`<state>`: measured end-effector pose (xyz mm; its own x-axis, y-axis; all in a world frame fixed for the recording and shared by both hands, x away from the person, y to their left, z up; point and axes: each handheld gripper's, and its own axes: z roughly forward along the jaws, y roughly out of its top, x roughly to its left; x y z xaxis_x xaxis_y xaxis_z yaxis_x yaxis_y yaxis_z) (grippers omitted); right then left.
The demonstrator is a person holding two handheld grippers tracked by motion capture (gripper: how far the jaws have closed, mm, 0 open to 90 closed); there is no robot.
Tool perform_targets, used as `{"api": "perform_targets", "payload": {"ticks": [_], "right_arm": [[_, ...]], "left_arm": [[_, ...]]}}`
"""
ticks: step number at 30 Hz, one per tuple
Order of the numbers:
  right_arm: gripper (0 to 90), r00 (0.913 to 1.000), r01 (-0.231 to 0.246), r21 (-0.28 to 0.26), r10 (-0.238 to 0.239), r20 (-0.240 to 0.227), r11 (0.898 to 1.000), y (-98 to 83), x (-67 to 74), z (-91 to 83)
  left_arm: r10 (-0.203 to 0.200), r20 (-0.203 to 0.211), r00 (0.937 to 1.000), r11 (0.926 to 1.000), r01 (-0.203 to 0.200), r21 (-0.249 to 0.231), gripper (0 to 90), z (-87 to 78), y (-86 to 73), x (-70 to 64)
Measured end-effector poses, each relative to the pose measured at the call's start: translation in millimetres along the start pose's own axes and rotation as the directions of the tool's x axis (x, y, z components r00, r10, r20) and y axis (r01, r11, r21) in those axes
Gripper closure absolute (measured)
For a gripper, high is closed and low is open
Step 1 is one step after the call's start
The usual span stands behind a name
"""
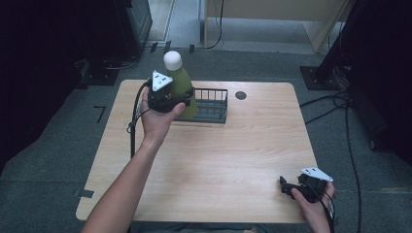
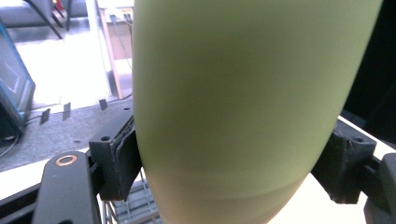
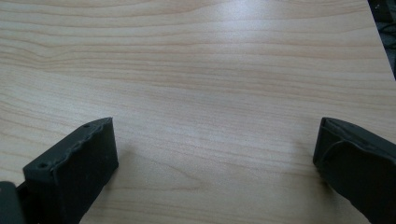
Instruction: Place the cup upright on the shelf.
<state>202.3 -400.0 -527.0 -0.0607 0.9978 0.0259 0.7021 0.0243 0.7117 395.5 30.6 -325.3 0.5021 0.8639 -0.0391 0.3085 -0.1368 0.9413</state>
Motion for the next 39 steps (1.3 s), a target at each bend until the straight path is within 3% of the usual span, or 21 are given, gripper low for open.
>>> {"api": "perform_targets", "payload": {"ticks": [4,13,18,28,33,36,39], "right_arm": [[0.0,1.0000,0.000,0.000,0.000,0.000,1.000,0.0,0.0,0.0],[0.0,1.0000,0.000,0.000,0.000,0.000,1.000,0.0,0.0,0.0],[0.0,1.0000,0.000,0.000,0.000,0.000,1.000,0.0,0.0,0.0],[0.0,1.0000,0.000,0.000,0.000,0.000,1.000,0.0,0.0,0.0],[0.0,1.0000,0.000,0.000,0.000,0.000,1.000,0.0,0.0,0.0],[0.0,1.0000,-0.001,0.000,0.001,0.000,1.000,0.0,0.0,0.0],[0.0,1.0000,-0.001,0.000,0.001,0.000,1.000,0.0,0.0,0.0]], "left_arm": [[-0.026,-0.021,0.9994,0.9993,0.025,-0.027,21.8,6.9,6.9,1.9],[-0.029,-0.084,0.9960,0.9979,0.024,-0.060,21.8,22.4,14.8,9.4],[-0.024,-0.124,0.9920,0.9989,0.019,-0.043,21.8,37.4,13.2,16.6],[-0.024,-0.164,0.9861,0.9997,0.024,0.003,21.8,59.4,2.7,26.1],[-0.020,-0.165,0.9861,0.9991,0.026,0.033,21.8,66.7,-2.9,28.5],[-0.018,-0.145,0.9893,0.9982,0.026,0.055,21.8,70.7,-6.0,28.8],[-0.003,-0.157,0.9876,0.9967,0.015,0.080,21.8,75.5,-9.1,29.0]]}}
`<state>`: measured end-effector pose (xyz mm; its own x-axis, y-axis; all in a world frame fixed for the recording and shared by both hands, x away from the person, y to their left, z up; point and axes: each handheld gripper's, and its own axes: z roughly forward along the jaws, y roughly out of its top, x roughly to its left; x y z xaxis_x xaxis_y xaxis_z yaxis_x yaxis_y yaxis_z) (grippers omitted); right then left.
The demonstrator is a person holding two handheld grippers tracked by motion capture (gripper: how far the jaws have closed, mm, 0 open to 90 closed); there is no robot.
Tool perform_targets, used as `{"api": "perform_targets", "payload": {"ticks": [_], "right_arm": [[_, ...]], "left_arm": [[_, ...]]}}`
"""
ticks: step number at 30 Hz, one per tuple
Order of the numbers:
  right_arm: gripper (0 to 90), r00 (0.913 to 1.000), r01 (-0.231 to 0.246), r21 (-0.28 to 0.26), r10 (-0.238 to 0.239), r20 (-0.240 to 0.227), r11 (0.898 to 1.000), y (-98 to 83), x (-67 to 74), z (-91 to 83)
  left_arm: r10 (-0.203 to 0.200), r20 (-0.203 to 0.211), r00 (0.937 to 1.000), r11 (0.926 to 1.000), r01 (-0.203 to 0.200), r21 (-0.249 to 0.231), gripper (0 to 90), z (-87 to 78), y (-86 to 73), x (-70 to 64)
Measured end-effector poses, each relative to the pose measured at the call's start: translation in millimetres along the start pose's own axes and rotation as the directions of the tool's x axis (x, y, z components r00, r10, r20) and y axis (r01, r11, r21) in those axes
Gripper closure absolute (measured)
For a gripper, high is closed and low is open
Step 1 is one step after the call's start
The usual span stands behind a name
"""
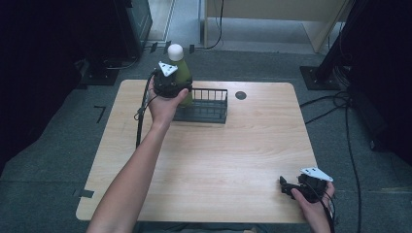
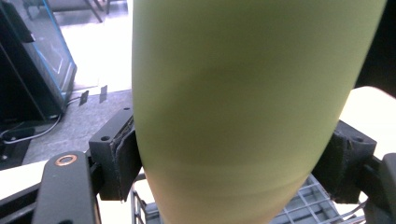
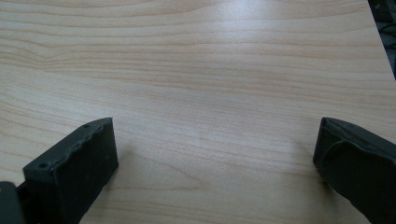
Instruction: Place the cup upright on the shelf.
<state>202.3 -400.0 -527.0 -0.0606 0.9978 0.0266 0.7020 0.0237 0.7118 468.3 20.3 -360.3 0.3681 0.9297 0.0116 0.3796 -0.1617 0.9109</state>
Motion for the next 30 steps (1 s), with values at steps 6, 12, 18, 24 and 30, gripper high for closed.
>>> {"api": "perform_targets", "payload": {"ticks": [6,12,18,24,30], "right_arm": [[0.0,1.0000,0.000,0.000,0.000,0.000,1.000,0.0,0.0,0.0],[0.0,1.0000,0.000,0.000,0.000,0.000,1.000,0.0,0.0,0.0],[0.0,1.0000,0.000,0.000,0.000,0.000,1.000,0.0,0.0,0.0],[0.0,1.0000,0.000,0.000,0.000,0.000,1.000,0.0,0.0,0.0],[0.0,1.0000,0.000,0.000,0.000,0.000,1.000,0.0,0.0,0.0]], "left_arm": [[0.007,0.007,1.0000,0.9997,-0.007,0.024,21.7,5.0,-3.5,-0.2],[-0.003,0.006,1.0000,0.9995,0.003,0.030,21.7,7.6,-7.1,0.8],[-0.012,0.022,0.9997,0.9988,0.011,0.048,21.7,12.3,-12.0,5.3],[-0.008,0.038,0.9993,0.9992,0.006,0.040,21.5,11.9,-13.6,6.5],[-0.019,0.047,0.9987,0.9986,0.017,0.051,21.1,11.9,-12.7,8.1]]}}
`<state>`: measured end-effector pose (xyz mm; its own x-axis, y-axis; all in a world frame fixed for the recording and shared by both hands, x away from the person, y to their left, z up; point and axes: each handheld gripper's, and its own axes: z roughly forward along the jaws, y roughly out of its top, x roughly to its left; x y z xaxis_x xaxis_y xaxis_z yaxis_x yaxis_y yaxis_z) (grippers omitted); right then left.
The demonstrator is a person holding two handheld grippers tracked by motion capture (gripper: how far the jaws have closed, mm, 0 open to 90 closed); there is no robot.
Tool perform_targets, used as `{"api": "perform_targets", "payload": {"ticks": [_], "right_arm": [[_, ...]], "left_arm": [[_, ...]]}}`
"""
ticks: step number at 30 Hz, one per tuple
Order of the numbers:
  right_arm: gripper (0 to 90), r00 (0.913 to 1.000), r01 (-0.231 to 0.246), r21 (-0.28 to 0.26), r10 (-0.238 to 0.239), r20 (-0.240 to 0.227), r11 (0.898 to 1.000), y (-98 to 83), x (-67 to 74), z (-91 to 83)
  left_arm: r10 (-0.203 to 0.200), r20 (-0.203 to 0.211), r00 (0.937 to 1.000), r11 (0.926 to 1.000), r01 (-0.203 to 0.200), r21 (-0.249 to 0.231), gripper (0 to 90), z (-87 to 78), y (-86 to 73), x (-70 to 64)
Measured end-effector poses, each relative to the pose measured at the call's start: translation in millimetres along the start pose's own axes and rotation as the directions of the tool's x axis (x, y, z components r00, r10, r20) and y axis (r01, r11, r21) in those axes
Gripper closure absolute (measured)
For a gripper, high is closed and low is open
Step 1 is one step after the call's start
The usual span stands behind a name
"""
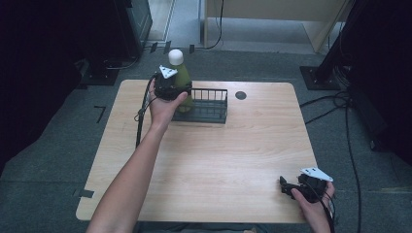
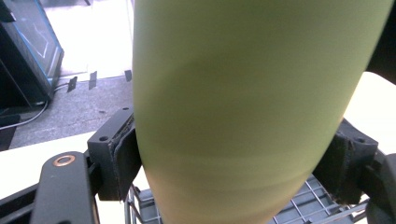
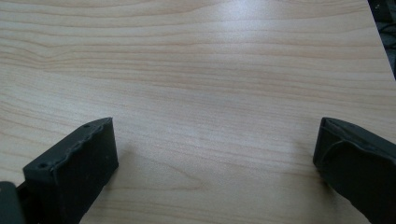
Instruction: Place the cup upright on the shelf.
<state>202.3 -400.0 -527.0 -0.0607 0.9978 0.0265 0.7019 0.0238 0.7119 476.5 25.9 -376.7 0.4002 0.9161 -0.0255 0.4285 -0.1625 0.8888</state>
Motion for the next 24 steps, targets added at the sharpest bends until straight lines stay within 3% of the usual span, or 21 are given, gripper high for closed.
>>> {"api": "perform_targets", "payload": {"ticks": [10,24], "right_arm": [[0.0,1.0000,0.000,0.000,0.000,0.000,1.000,0.0,0.0,0.0],[0.0,1.0000,0.000,0.001,0.000,0.000,1.000,0.0,0.0,-0.1]], "left_arm": [[-0.004,0.021,0.9998,1.0000,0.004,0.000,18.1,-4.0,2.7,-1.8],[0.019,0.007,0.9998,0.9998,-0.019,0.007,21.3,-6.5,1.9,-1.7]]}}
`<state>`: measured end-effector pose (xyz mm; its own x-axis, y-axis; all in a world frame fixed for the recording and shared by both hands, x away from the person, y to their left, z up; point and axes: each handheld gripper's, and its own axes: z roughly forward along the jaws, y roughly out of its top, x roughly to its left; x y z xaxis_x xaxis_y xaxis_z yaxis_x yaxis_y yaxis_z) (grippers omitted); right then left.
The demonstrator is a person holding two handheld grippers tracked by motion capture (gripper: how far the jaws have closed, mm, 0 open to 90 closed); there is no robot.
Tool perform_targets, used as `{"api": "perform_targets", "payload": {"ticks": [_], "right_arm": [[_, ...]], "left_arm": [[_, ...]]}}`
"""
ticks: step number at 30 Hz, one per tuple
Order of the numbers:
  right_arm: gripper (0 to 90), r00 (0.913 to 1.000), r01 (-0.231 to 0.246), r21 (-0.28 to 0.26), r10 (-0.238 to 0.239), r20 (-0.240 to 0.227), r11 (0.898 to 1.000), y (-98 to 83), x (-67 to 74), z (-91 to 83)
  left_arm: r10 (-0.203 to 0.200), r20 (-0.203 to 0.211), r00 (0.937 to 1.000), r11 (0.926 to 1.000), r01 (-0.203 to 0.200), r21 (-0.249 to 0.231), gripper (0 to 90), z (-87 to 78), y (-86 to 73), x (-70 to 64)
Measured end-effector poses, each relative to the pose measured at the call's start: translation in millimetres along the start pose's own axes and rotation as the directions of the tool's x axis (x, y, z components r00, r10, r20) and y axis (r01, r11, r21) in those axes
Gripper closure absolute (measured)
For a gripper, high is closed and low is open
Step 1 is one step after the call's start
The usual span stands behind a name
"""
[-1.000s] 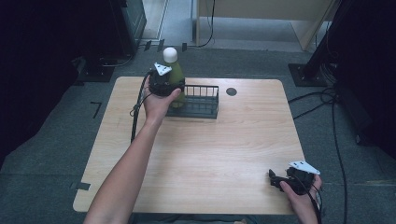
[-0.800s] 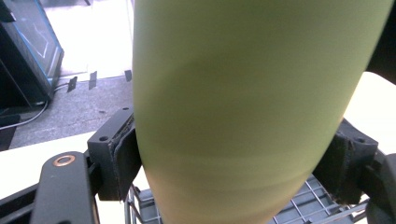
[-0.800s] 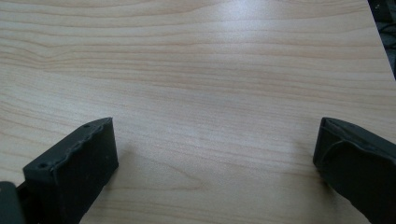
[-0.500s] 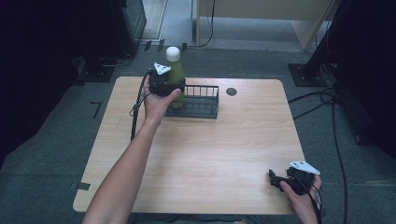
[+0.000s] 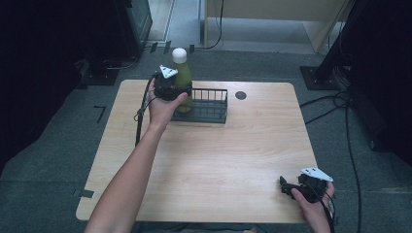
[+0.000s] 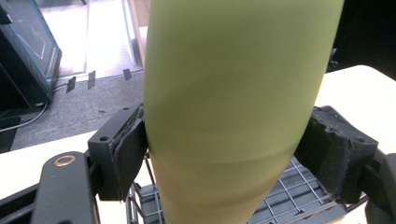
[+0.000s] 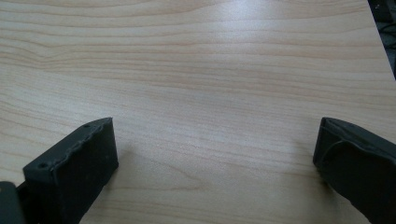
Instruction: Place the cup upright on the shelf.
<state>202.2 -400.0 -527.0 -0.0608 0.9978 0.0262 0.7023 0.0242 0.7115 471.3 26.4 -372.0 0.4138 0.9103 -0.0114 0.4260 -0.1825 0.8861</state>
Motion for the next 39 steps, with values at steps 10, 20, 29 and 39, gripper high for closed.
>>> {"api": "perform_targets", "payload": {"ticks": [10,20,29,39], "right_arm": [[0.0,1.0000,0.000,0.000,0.000,0.000,1.000,0.0,0.0,0.0],[0.0,1.0000,0.000,0.000,0.000,0.000,1.000,0.0,0.0,0.0],[0.0,1.0000,0.000,0.000,0.000,0.000,1.000,0.0,0.0,0.0],[0.0,1.0000,0.000,0.000,0.000,0.000,1.000,0.0,0.0,0.0]], "left_arm": [[-0.010,0.043,0.9990,0.9995,0.008,0.029,11.7,-1.8,-0.5,0.7],[-0.019,0.059,0.9981,0.9997,0.018,0.019,6.9,-13.7,-3.9,-0.2],[-0.015,0.076,0.9970,0.9999,0.015,0.000,6.8,-32.5,-10.1,1.6],[0.009,0.068,0.9977,0.9999,-0.008,-0.011,6.9,-51.5,-23.0,4.9]]}}
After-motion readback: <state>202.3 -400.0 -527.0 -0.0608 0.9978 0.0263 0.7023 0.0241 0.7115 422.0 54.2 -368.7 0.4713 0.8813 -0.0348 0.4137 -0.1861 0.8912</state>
